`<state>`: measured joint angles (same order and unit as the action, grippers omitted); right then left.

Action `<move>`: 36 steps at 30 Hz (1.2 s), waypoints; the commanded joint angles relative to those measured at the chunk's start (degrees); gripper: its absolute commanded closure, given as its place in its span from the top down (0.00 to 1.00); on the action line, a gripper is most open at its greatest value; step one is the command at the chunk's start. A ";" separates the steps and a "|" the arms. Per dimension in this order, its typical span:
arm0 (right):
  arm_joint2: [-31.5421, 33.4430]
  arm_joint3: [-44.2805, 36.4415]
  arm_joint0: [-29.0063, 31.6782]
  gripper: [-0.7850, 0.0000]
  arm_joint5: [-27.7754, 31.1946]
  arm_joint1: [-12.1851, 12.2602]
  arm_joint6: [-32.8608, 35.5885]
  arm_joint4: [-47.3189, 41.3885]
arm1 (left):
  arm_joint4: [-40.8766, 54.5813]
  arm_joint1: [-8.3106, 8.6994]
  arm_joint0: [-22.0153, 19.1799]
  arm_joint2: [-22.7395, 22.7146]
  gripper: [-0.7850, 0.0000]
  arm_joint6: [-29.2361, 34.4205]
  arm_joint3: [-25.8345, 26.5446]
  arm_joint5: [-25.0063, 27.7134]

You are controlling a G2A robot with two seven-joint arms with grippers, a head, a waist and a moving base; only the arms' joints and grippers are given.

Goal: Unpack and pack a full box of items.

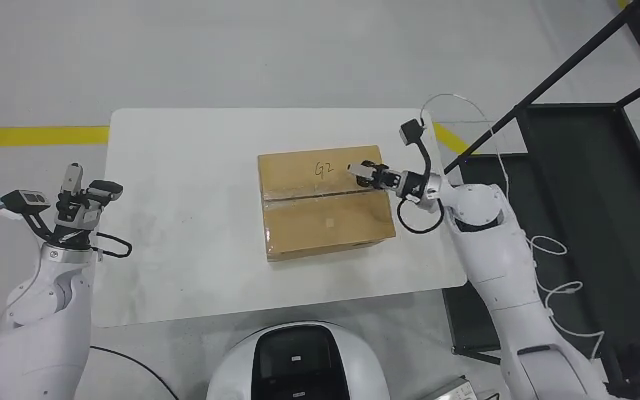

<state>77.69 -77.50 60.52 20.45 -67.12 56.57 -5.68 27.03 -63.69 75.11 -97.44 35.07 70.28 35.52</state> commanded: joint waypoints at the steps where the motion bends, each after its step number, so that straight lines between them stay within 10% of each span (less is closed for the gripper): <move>1: -3.11 4.52 -3.57 1.00 -2.02 -0.53 1.02 -1.03 | 0.00 0.00 0.00 0.00 1.00 0.00 0.00 0.00; 14: -5.22 14.24 -6.23 1.00 -4.03 -0.64 1.90 -3.61 | 0.00 0.00 0.00 0.00 1.00 0.00 0.00 0.00; 28: 1.36 8.08 0.11 1.00 -5.91 1.67 0.71 -3.47 | 0.00 0.00 0.00 0.00 1.00 0.00 0.00 0.00; 36: 5.87 -0.80 5.38 1.00 3.73 2.69 4.20 -9.98 | 0.00 0.00 0.00 0.00 1.00 0.00 0.00 0.00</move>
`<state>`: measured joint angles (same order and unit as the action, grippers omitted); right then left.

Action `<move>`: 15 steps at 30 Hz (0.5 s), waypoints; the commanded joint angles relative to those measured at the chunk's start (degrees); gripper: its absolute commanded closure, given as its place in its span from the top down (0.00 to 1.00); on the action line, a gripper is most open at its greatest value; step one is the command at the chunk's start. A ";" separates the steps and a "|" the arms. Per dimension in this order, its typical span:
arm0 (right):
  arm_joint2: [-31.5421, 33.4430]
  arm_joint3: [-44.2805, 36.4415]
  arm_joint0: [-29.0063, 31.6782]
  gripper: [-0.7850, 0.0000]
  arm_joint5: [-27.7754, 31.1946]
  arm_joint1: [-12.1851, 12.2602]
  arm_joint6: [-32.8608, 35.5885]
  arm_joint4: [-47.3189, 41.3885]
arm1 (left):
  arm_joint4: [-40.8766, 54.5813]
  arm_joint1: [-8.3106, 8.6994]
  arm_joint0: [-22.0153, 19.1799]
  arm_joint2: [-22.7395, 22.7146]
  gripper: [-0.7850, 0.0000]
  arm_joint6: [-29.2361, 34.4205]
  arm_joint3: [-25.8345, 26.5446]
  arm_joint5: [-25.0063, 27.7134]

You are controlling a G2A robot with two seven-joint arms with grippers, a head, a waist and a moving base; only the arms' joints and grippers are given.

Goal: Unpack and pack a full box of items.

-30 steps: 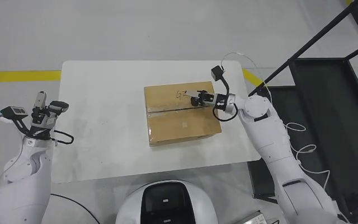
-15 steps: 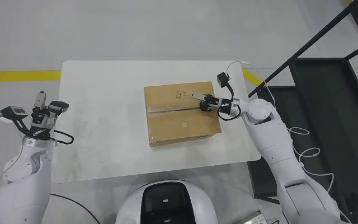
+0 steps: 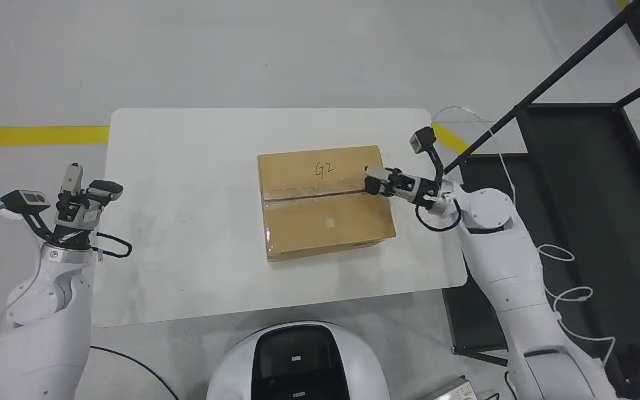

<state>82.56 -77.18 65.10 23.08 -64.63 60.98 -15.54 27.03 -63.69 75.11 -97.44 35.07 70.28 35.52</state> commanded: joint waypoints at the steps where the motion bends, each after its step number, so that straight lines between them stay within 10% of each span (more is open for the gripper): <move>1: 2.03 -1.92 1.59 1.00 1.86 0.40 -0.96 0.27 | 0.00 0.00 0.00 0.00 1.00 0.00 0.00 0.00; 15: 7.13 -5.29 7.12 1.00 5.12 1.33 -7.63 1.64 | 0.00 0.00 0.00 0.00 1.00 0.00 0.00 0.00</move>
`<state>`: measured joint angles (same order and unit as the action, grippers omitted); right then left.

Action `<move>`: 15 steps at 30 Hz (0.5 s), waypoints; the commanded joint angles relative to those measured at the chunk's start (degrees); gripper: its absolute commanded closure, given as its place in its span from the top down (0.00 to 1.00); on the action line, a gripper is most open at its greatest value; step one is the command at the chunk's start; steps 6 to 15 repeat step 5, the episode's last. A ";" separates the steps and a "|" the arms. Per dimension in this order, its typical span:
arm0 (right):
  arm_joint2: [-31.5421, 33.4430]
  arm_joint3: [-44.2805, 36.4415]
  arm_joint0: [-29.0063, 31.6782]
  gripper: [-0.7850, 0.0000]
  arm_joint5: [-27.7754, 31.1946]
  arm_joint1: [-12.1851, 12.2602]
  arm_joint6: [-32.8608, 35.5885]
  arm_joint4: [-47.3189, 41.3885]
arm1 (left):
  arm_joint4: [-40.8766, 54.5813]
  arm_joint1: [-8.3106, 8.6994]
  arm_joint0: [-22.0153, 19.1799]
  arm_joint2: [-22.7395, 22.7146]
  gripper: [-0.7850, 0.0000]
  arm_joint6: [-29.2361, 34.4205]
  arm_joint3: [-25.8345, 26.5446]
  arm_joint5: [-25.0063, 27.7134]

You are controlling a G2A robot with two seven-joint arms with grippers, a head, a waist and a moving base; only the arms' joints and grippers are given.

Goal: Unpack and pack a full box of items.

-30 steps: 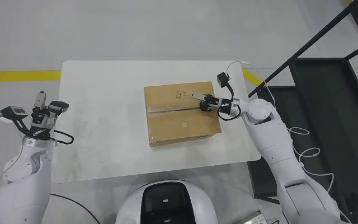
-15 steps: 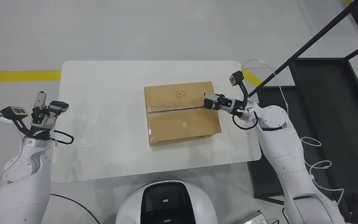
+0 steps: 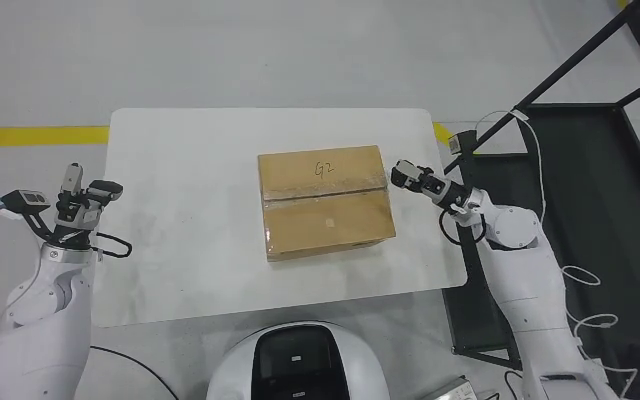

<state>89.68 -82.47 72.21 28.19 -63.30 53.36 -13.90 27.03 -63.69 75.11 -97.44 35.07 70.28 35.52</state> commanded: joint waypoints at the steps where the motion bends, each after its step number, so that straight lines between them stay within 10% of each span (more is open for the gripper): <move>1: 0.00 0.00 0.00 1.00 0.00 0.00 0.00 0.00 | 0.00 0.00 0.00 0.00 1.00 0.00 0.00 0.00; 15: 0.00 0.00 0.00 1.00 -0.01 0.00 0.00 0.00 | 0.00 0.00 0.00 0.00 1.00 0.00 0.00 0.00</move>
